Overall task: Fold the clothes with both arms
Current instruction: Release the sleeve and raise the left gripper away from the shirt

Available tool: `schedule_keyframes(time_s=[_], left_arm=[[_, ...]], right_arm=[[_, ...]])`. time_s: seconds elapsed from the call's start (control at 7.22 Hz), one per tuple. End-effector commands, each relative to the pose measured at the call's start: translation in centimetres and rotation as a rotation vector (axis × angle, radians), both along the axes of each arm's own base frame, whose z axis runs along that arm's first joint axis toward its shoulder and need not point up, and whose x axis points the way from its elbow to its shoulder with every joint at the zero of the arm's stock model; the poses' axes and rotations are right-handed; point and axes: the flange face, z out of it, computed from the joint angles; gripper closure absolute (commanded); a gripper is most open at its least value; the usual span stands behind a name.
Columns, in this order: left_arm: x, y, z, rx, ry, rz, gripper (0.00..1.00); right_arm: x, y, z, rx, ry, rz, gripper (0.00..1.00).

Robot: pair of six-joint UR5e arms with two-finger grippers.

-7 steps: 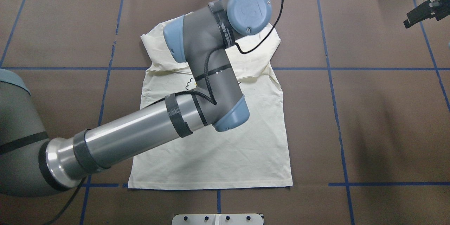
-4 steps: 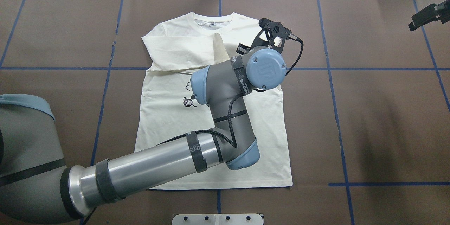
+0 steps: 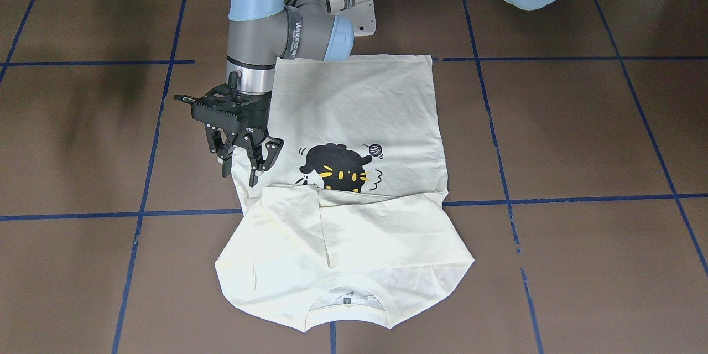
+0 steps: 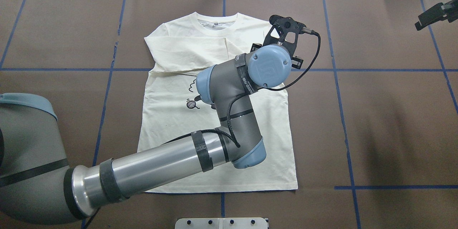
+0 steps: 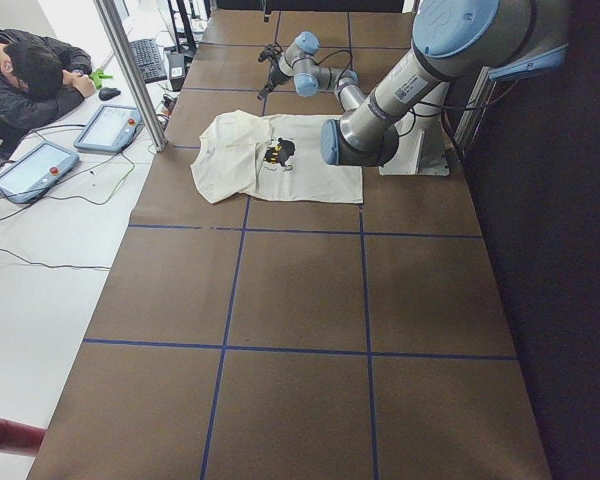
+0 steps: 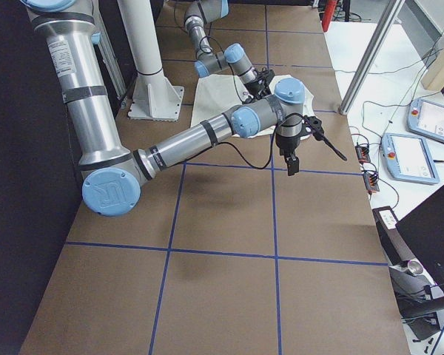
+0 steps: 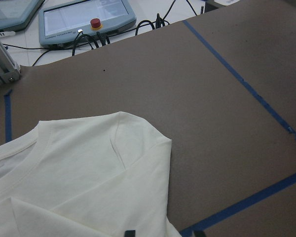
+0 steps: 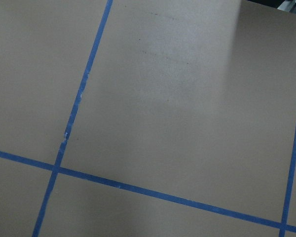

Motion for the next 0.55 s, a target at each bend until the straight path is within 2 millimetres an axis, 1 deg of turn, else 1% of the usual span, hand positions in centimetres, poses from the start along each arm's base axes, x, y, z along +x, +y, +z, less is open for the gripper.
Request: schedule_keyframes(time_s=[0.0,0.14,0.28,0.42], left_arm=[[-6.1,-5.5,2.6,-0.054,0.025,0.145,0.0],[-9.2,-7.0,5.5,-0.05,-0.019,0.176,0.0],[-12.7,-8.6,7.6,-0.037,-0.088,0.201,0.0],[-16.9,-9.7,9.8,-0.018,-0.133,0.213,0.0]], right_arm=[[-2.3,0.0,-1.5,0.078,-0.028,-0.028,0.0],[-6.3,0.2,-3.4,0.189,-0.055,-0.089,0.0],[-8.5,0.2,-5.6,0.259,-0.087,-0.1,0.01],[-11.5,0.2,-8.7,0.238,-0.129,-0.077,0.0]])
